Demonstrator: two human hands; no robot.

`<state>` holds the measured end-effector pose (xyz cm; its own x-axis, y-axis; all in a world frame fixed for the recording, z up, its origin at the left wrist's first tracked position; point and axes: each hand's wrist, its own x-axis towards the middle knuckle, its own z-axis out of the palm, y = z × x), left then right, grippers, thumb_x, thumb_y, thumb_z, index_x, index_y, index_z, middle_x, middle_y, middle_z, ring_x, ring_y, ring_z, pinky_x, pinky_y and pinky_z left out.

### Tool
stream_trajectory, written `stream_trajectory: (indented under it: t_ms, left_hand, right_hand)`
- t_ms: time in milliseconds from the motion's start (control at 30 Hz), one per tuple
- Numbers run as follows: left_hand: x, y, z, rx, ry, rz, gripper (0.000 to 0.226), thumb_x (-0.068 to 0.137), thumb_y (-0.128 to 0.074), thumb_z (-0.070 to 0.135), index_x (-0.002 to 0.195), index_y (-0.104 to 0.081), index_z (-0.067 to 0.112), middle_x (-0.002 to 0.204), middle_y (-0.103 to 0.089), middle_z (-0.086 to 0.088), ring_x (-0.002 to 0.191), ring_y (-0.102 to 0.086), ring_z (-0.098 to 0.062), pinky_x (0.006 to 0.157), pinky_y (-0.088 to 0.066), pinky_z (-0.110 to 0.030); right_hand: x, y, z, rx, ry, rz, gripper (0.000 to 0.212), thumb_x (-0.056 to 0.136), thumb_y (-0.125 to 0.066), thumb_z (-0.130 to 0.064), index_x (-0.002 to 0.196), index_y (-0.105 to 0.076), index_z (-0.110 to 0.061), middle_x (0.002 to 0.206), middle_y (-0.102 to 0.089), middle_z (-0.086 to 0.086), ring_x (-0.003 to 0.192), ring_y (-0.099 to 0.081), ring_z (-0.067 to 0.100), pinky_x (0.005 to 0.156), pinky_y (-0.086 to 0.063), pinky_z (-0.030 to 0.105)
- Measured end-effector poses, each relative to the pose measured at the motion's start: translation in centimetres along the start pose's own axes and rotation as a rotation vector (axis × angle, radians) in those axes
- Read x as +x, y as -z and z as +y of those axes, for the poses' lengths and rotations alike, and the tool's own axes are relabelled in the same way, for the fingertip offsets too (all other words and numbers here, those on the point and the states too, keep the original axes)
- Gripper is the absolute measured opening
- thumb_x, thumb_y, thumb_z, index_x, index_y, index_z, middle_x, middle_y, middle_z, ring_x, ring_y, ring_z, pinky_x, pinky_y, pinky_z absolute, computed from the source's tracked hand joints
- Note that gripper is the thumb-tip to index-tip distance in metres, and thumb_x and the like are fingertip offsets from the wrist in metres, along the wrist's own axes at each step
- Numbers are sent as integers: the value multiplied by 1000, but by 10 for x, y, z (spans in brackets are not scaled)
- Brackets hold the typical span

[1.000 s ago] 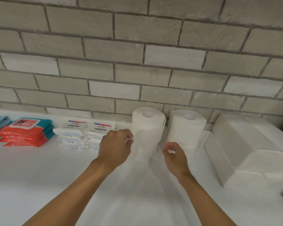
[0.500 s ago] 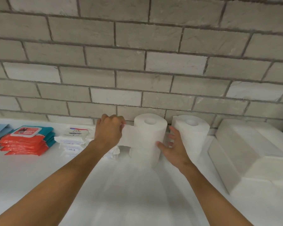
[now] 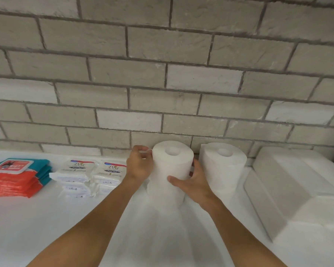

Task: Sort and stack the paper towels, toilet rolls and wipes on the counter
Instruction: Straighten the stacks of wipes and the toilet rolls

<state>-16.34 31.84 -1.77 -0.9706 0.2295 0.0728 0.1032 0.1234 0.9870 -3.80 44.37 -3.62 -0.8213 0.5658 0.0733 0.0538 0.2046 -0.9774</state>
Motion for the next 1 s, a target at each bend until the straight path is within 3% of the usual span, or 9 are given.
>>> stream_trajectory:
  t_ms: [67, 167, 267, 400, 500, 667, 833, 1000]
  left_hand:
    - [-4, -6, -3, -125, 95, -15, 16, 94, -58, 29, 108, -56, 22, 105, -70, -10, 84, -65, -23, 87, -57, -45]
    - [-5, -8, 2, -226, 126, -68, 35, 81, -58, 52, 106, -63, 28, 105, -72, -1, 96, -68, -21, 95, -53, -49]
    - [-4, -8, 14, -190, 96, -215, 52, 75, -50, 69, 106, -70, 33, 107, -73, 5, 107, -66, -22, 100, -48, -47]
    - [-1, -14, 35, -223, 20, -321, 38, 85, -50, 58, 99, -74, 33, 102, -75, -1, 102, -69, -27, 91, -51, -42]
    - [5, -14, 39, -250, 59, -374, 40, 89, -51, 58, 97, -76, 29, 100, -76, -5, 99, -70, -29, 94, -51, -45]
    - [12, -18, 32, -245, 125, -342, 49, 97, -41, 58, 97, -76, 25, 97, -77, -7, 96, -71, -30, 91, -54, -46]
    - [17, -25, 26, -229, 124, -272, 55, 100, -32, 57, 93, -76, 25, 97, -75, -9, 92, -70, -30, 86, -56, -45]
    - [15, -25, 14, -257, 115, -168, 59, 101, -25, 54, 95, -76, 25, 95, -76, -6, 96, -70, -28, 90, -55, -46]
  right_hand:
    - [-2, -6, 3, -26, 30, 77, 96, 59, -92, -32, 137, -36, -29, 129, -48, -10, 116, -50, 9, 92, -49, 28]
    - [-6, -14, 4, -5, 95, 174, 107, 47, -89, -51, 137, -35, -32, 134, -44, -10, 121, -48, 7, 101, -50, 35]
    - [-12, -21, 1, 31, 151, 235, 106, 48, -92, -47, 136, -35, -30, 135, -42, -10, 122, -47, 3, 102, -49, 34]
    - [-26, -32, 1, -33, 199, 265, 106, 51, -93, -43, 132, -25, -37, 133, -30, -11, 120, -37, -4, 100, -40, 20]
    - [-31, -36, 4, -63, 203, 251, 108, 59, -92, -39, 140, -21, -34, 133, -22, -16, 118, -32, -2, 100, -34, 16]
    - [-26, -36, 8, -125, 169, 208, 108, 67, -87, -38, 147, -15, -31, 139, -19, -16, 124, -28, 2, 103, -28, 18]
    - [-17, -36, 14, -133, 115, 234, 110, 64, -87, -46, 147, -18, -28, 144, -24, -10, 133, -30, 9, 114, -34, 33]
    - [-16, -40, 20, -156, 136, 232, 111, 67, -85, -47, 149, -13, -26, 147, -20, -7, 136, -27, 10, 114, -30, 30]
